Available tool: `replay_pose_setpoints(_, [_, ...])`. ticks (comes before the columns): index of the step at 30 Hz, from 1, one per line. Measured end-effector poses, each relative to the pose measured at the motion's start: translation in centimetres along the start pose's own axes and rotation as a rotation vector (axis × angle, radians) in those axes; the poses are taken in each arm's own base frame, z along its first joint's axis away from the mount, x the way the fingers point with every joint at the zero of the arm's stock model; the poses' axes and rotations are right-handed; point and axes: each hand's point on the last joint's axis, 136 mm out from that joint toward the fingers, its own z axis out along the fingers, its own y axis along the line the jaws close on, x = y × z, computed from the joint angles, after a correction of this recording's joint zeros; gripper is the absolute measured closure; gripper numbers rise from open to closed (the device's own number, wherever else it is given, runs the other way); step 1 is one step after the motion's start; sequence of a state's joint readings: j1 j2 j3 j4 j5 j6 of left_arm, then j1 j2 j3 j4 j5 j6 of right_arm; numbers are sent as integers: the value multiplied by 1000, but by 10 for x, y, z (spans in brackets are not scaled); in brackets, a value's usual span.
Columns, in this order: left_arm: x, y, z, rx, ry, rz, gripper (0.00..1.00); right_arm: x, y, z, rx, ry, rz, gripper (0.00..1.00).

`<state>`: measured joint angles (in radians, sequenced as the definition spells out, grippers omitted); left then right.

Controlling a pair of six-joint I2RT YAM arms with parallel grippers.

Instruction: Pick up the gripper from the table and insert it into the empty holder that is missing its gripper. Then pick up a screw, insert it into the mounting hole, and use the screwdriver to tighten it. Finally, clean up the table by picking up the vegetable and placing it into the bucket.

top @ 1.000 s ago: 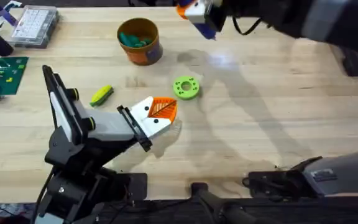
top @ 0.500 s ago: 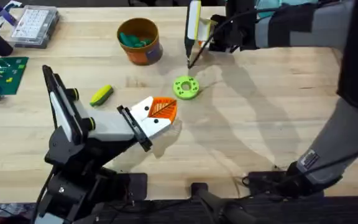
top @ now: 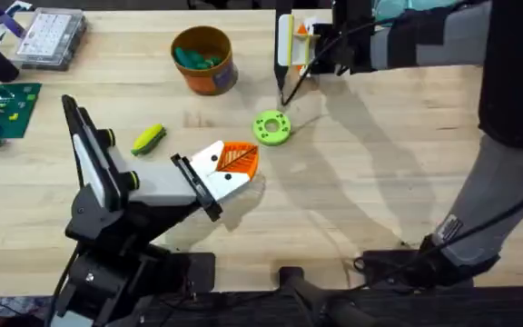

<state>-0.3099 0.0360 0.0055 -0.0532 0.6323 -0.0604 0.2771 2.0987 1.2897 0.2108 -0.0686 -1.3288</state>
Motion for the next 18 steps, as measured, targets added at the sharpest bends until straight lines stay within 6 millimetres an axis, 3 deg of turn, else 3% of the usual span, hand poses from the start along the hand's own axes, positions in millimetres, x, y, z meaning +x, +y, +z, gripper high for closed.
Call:
replay_pose_setpoints(3, [0,0,0,0,0,0,981,-2,-12,-1,33,-5,-6,69])
replay_pose_setpoints(4, [0,0,0,0,0,0,982,-2,-16,-2,39,-6,-6,25])
replay_pose_setpoints(18, [0,0,0,0,0,0,982,-2,-15,-3,34,-6,-5,6])
